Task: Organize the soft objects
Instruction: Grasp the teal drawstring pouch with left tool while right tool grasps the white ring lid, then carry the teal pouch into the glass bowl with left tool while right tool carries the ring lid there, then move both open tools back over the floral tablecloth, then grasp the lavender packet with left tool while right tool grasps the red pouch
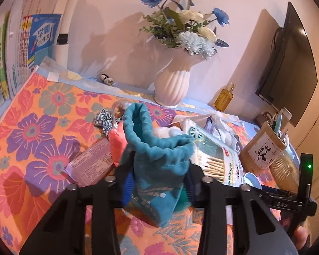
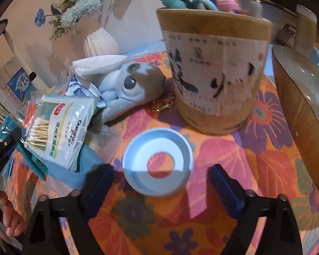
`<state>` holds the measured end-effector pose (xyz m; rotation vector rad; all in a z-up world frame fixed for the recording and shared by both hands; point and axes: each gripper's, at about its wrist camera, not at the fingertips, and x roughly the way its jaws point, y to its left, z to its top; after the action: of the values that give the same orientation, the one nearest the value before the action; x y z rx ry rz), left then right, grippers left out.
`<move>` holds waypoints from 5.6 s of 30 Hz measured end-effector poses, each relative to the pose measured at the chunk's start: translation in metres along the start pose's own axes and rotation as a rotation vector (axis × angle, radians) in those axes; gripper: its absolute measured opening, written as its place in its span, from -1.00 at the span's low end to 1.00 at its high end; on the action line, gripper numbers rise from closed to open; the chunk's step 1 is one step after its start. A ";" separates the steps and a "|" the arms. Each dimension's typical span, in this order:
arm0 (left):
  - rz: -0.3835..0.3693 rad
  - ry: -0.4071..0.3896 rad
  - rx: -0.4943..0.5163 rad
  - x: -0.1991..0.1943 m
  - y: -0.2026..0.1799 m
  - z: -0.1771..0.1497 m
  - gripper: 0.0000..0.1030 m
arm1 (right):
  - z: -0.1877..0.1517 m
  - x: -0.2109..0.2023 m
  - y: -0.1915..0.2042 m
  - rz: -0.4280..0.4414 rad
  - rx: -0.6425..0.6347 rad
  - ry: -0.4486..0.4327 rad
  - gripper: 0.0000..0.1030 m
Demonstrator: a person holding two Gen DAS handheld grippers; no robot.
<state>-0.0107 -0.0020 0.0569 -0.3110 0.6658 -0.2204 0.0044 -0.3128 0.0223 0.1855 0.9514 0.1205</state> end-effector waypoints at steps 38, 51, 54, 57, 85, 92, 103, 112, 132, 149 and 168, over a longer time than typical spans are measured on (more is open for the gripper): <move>-0.443 -0.182 0.163 -0.155 -0.093 0.018 -0.69 | -0.023 -0.180 -0.013 0.110 0.089 -0.322 0.18; -0.596 -0.006 0.376 -0.056 -0.302 0.040 -0.69 | -0.005 -0.231 -0.158 -0.165 0.468 -0.421 0.20; -0.618 0.078 0.416 -0.020 -0.339 0.020 -0.69 | -0.011 -0.213 -0.181 -0.203 0.513 -0.359 0.20; -0.615 0.156 0.441 0.015 -0.363 0.000 -0.69 | -0.017 -0.193 -0.199 -0.228 0.543 -0.285 0.20; -0.487 0.054 0.376 -0.051 -0.272 0.026 0.63 | -0.003 -0.208 -0.124 -0.217 0.361 -0.282 0.35; -0.145 -0.020 0.323 -0.118 -0.160 0.056 0.76 | 0.003 -0.174 -0.014 -0.053 0.172 -0.247 0.35; 0.311 0.169 0.164 -0.036 0.020 -0.022 0.73 | -0.034 -0.052 0.066 0.147 -0.005 -0.008 0.53; 0.224 0.174 0.046 -0.022 0.058 -0.039 0.74 | -0.053 -0.014 0.073 0.112 -0.097 -0.045 0.57; 0.045 0.194 0.187 0.016 0.065 0.012 0.72 | 0.043 -0.048 0.192 0.264 -0.242 -0.054 0.48; 0.124 0.288 0.306 0.054 0.058 0.004 0.34 | 0.083 0.109 0.238 0.248 -0.133 0.286 0.20; 0.082 0.123 0.280 -0.012 0.043 -0.001 -0.24 | 0.089 0.050 0.223 0.427 -0.090 0.117 -0.25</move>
<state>-0.0164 0.0417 0.0475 -0.0015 0.7575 -0.2527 0.1013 -0.0950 0.0799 0.2988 1.0093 0.5710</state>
